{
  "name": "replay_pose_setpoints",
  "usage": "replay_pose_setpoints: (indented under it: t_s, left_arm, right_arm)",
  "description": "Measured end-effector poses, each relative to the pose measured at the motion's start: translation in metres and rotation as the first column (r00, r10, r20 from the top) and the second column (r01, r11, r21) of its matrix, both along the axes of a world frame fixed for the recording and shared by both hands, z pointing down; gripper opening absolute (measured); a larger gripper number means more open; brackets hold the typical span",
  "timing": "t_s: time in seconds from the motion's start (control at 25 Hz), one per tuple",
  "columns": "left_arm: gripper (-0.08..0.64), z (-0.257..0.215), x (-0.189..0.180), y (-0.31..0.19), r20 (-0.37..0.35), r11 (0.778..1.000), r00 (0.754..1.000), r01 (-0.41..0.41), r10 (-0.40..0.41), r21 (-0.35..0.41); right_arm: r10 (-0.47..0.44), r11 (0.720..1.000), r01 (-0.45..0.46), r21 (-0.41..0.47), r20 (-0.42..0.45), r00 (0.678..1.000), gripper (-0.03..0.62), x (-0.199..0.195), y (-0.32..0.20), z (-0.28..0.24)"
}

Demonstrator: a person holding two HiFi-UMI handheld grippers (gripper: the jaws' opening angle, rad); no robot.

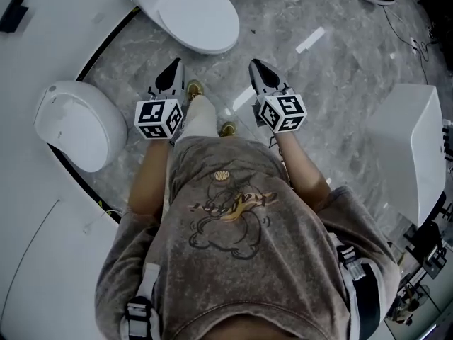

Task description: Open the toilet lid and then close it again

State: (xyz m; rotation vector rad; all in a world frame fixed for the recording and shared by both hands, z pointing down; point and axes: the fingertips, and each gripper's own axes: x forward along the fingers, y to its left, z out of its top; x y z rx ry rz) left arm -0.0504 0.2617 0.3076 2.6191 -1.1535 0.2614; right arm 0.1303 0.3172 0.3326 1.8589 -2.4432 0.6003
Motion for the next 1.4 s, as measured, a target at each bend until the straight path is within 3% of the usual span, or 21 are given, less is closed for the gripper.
replay_pose_setpoints:
  t_s: [0.28,0.64,1.12,1.4]
  left_arm:
    - [0.009,0.068,0.012,-0.072,0.001,0.996,1.000,-0.030,0.031,-0.084]
    - [0.009,0.191,0.019,-0.148,0.041,0.978,0.997,-0.053,0.063,-0.202]
    - [0.009,0.423,0.030,-0.164,0.070,0.934,0.992,-0.077,0.107,-0.349]
    - [0.009,0.497,0.034,-0.171,0.085,0.924,0.991,-0.063,0.102,-0.376]
  right_arm:
    - [0.011,0.998,-0.010,-0.067,0.012,1.000,0.029,-0.001,-0.082,0.058]
    - [0.008,0.979,-0.005,-0.204,0.016,1.000,0.029,-0.001,-0.157,0.184]
    - [0.007,0.934,0.004,-0.356,0.031,0.999,0.028,-0.015,-0.178,0.401]
    - [-0.007,0.918,0.013,-0.396,0.018,1.000,0.029,-0.015,-0.179,0.475]
